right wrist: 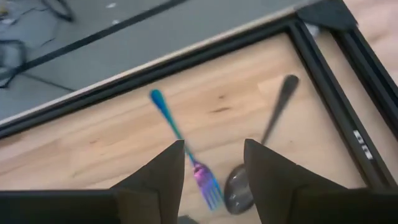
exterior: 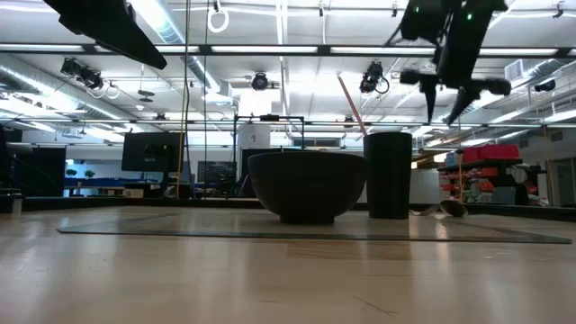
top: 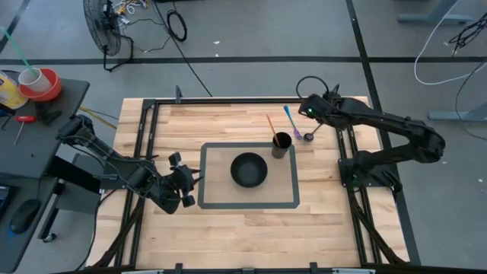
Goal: Pick & Place Utensil
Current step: Put the black spoon into the black bowl on the transparent mat
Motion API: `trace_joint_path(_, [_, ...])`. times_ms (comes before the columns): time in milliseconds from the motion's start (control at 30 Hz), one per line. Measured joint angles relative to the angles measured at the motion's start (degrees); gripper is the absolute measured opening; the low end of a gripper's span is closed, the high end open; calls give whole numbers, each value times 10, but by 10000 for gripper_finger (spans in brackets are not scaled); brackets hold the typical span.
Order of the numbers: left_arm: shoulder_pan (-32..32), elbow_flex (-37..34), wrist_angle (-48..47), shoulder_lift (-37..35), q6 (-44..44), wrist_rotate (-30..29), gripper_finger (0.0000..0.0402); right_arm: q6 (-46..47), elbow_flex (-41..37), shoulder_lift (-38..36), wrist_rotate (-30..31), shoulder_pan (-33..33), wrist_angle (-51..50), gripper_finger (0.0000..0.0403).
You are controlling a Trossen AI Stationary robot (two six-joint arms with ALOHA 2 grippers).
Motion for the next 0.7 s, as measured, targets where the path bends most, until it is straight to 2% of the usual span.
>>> trace_joint_path(100, [0, 0, 0, 0, -2, 2, 105, 30, -35, 9, -12, -37, 19, 167])
trace_joint_path(333, [0, 0, 0, 0, -5, 18, 105, 57, -166, 10, -70, -103, 208, 167])
trace_joint_path(533, [0, 0, -1, 0, -1, 9, 105, 69, -244, 45, -78, -119, 303, 167])
trace_joint_path(700, [0, 0, -1, 0, 3, -3, 105, 78, -263, 103, -73, -119, 350, 167])
